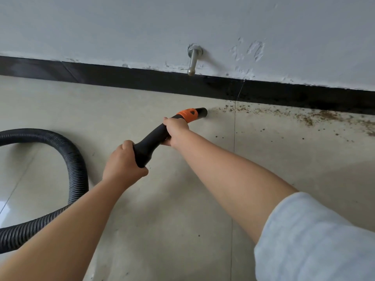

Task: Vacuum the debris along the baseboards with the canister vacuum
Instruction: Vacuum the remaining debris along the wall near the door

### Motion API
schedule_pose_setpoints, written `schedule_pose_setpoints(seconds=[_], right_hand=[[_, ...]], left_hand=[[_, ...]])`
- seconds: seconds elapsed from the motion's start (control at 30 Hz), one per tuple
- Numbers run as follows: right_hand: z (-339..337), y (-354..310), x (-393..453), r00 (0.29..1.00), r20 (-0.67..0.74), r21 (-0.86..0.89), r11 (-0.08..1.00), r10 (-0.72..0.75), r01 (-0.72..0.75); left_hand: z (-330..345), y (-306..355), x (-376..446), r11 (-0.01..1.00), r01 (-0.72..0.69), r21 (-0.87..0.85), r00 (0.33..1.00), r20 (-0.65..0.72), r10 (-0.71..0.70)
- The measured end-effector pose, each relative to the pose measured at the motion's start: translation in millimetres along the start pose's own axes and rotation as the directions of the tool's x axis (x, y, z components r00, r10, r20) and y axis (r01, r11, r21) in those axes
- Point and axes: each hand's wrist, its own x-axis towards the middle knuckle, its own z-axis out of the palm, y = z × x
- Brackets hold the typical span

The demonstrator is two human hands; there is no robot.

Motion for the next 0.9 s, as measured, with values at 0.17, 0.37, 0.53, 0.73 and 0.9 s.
schedule_pose_setpoints(seconds=[0.17,0.37,0.53,0.73,0.9], right_hand=[[-15,-5,2,1.000,-0.008,0.009,1.000,-0.009,0.009],[-52,-16,3,0.999,-0.037,0.070,0.998,-0.005,0.008],[-90,-26,3,0.997,-0.081,0.100,0.995,-0.018,0.026],[-135,-36,10,0.994,-0.111,0.174,0.984,-0.027,0.046],[-170,-45,14,0.988,-0.151,0.244,0.968,-0.016,0.053]], left_hand=[[3,12,6,0.999,-0.033,0.035,0.999,0.041,0.032],[9,42,13,0.993,-0.104,0.062,0.991,0.087,0.098],[22,77,12,0.984,-0.166,0.064,0.982,0.104,0.159],[37,118,12,0.971,-0.222,0.086,0.969,0.128,0.210],[48,150,16,0.954,-0.283,0.103,0.952,0.153,0.265]])
